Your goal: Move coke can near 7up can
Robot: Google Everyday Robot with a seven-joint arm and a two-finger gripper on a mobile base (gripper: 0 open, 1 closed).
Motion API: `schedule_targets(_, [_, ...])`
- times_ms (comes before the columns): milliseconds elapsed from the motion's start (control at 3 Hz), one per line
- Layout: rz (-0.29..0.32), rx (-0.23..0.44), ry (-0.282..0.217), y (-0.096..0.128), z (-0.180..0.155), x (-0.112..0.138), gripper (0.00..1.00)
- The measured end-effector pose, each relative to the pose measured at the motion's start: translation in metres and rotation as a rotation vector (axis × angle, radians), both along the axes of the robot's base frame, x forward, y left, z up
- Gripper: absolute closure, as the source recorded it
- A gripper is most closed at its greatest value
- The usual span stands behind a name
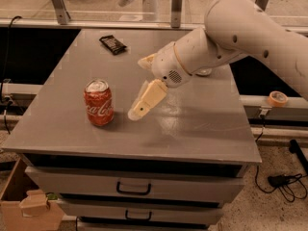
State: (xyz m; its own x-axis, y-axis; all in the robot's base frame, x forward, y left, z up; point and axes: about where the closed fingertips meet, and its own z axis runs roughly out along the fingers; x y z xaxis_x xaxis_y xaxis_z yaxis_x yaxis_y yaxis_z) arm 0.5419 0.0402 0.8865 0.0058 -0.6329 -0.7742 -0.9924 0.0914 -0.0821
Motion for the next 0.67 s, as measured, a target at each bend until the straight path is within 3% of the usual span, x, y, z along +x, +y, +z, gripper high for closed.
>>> schedule_targets(667, [0.051, 0.197, 0.081, 0.055, -0.037, 0.003, 0.00])
